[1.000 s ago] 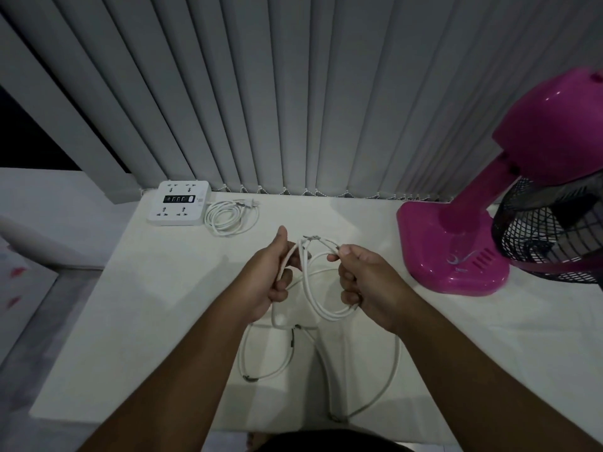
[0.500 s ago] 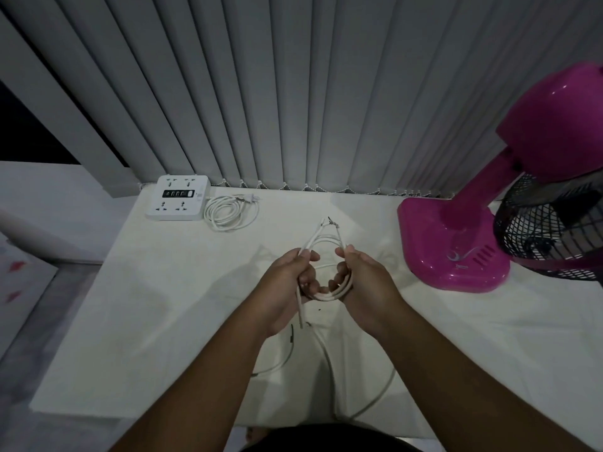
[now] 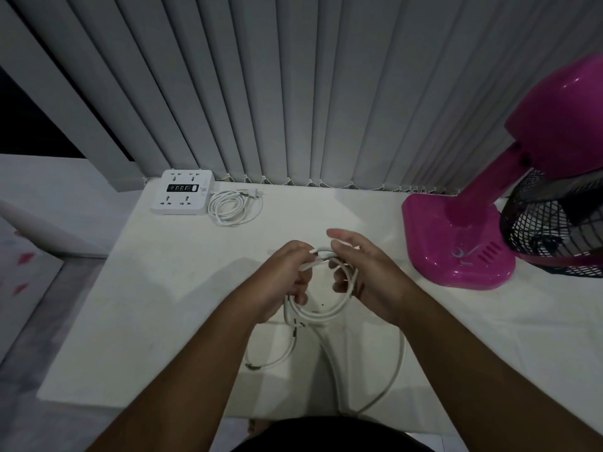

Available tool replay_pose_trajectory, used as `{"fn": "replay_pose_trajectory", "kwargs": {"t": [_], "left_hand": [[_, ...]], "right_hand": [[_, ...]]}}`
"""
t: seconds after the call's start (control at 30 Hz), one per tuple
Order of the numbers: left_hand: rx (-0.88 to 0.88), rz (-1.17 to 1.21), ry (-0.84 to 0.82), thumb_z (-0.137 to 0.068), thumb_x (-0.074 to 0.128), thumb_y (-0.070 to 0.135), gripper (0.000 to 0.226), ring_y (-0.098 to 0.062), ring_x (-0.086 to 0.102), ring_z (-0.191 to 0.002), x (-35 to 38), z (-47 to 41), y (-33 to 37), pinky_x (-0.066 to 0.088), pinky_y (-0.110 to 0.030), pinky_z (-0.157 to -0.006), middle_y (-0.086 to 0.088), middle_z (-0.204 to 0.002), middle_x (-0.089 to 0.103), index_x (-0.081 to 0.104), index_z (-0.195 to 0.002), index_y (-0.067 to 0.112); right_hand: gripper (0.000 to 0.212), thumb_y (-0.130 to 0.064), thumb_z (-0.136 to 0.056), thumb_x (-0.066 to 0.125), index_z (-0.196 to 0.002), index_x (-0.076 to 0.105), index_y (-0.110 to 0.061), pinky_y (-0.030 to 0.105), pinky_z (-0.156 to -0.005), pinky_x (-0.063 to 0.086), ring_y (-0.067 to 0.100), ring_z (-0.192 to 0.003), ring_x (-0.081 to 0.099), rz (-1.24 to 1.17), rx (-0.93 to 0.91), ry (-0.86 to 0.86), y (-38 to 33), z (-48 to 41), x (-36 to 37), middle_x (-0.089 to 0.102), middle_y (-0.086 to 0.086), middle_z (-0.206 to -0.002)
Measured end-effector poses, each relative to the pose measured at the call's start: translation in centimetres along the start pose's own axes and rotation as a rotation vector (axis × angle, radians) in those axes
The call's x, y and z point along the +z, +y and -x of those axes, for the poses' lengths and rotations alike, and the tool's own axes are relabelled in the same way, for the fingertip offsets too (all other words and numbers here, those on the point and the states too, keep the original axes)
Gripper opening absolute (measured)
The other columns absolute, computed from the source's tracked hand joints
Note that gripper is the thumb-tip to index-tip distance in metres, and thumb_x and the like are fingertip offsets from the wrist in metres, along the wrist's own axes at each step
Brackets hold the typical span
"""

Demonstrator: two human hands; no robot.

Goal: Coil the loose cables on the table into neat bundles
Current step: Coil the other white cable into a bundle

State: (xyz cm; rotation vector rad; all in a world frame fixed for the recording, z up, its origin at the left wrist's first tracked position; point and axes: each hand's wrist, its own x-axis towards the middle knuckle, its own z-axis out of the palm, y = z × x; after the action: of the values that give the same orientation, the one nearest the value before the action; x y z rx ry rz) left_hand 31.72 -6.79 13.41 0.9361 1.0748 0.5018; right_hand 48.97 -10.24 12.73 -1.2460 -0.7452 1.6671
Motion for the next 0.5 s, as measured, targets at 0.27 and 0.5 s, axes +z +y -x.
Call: {"fn": "replay_pose_trajectory", "kwargs": {"t": [0.27, 0.5], "left_hand": [[0.046, 0.027, -0.053, -0.104, 0.052, 0.03, 0.028, -0.025, 0.069, -0.08, -1.3, 0.4, -1.9, 0.05, -0.031, -0.074, -0.006, -0.07, 0.065, 0.068, -0.105, 0.007], [0.07, 0.39, 0.061, -0.105, 0.048, 0.029, 0.029, -0.014, 0.042, -0.046, -0.4, 0.2, -3.3, 0.051, -0.031, -0.065, 0.004, -0.053, 0.029, 0.064, -0.094, 0.007]], "right_hand": [[0.022, -0.024, -0.102, 0.057, -0.11, 0.071, -0.008, 0.024, -0.051, 0.042, 0.009, -0.052, 0.042, -0.166, -0.06, 0.163, 0.8, -0.5, 0.2, 0.05, 0.001, -0.064], [0.02, -0.024, -0.1, 0.06, -0.111, 0.069, -0.01, 0.031, -0.062, 0.051, 0.015, -0.061, 0.054, -0.167, -0.094, 0.248, 3.2, 0.0, 0.7, 0.06, 0.006, -0.071]]}}
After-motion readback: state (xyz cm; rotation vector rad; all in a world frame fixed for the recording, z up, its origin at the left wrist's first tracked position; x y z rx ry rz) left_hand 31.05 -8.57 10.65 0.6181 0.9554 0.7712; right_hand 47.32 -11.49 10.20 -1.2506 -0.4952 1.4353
